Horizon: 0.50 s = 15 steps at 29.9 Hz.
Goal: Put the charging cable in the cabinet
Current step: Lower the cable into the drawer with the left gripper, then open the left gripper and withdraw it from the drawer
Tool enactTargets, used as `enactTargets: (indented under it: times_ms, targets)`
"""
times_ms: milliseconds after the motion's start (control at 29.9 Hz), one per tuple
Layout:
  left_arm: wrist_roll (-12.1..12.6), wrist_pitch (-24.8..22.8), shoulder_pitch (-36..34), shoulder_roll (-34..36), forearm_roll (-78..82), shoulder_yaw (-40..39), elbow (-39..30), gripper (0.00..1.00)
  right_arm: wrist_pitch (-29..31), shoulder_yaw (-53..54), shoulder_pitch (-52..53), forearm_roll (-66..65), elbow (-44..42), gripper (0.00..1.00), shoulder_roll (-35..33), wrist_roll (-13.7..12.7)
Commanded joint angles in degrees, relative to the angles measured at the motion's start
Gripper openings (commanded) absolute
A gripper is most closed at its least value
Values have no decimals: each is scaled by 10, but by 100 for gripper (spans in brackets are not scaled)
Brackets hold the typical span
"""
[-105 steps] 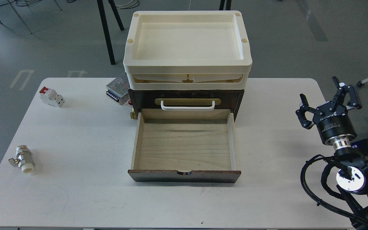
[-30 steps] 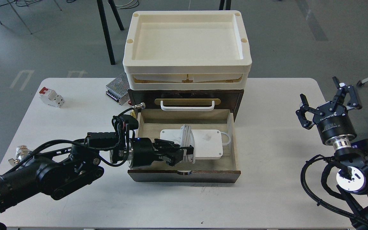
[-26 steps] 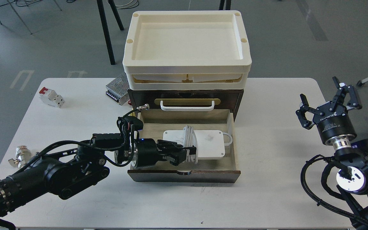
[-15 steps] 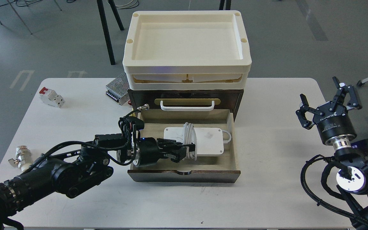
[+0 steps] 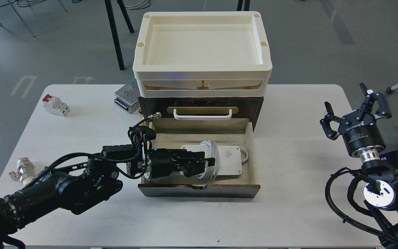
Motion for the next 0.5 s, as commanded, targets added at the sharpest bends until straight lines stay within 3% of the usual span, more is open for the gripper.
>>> enactTargets:
  times_ms: [0,468]
  targets:
    - [0,0,-2,6,0,-1,-3,78,0,1,0,0,0,100,0,0]
    - [0,-1,-7,103,-1,-11,-112,79,0,1,1,0,1,100,0,0]
